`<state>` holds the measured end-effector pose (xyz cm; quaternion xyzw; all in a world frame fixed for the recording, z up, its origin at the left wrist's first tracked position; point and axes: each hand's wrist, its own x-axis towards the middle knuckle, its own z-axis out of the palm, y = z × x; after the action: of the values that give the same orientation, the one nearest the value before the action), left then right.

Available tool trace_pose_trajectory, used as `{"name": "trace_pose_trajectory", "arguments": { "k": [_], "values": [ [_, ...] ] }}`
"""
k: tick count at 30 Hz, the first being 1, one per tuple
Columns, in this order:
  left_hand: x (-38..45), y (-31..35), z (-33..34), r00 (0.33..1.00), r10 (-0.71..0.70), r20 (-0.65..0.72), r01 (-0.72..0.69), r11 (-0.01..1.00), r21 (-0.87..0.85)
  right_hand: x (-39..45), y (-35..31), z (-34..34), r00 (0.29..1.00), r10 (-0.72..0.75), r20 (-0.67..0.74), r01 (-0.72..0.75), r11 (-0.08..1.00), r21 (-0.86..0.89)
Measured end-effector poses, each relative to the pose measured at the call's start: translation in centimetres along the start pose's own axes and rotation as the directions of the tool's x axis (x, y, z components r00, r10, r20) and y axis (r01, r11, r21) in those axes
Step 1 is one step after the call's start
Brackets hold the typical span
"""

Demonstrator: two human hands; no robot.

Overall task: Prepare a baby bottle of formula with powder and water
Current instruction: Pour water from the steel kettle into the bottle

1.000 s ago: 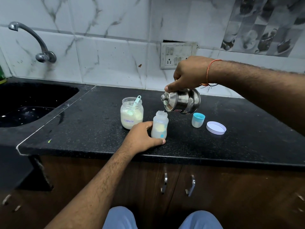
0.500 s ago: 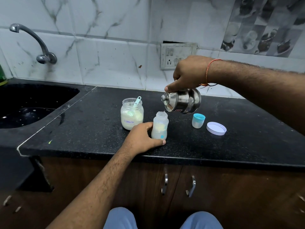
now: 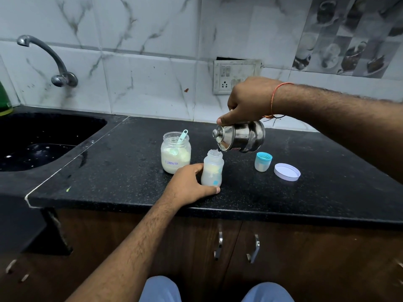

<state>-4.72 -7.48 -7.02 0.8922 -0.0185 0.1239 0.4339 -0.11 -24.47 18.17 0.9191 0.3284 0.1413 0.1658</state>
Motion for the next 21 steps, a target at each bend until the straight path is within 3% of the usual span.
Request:
{"name": "trace_pose_trajectory", "arguments": {
  "k": [21],
  "values": [
    [0.03,-0.04,0.03,1.0,-0.009,-0.011,0.009,1.0,0.005,-0.38,-0.31,0.42,0.999,0.007,-0.039,-0.007,1.0,0.0]
  ]
}}
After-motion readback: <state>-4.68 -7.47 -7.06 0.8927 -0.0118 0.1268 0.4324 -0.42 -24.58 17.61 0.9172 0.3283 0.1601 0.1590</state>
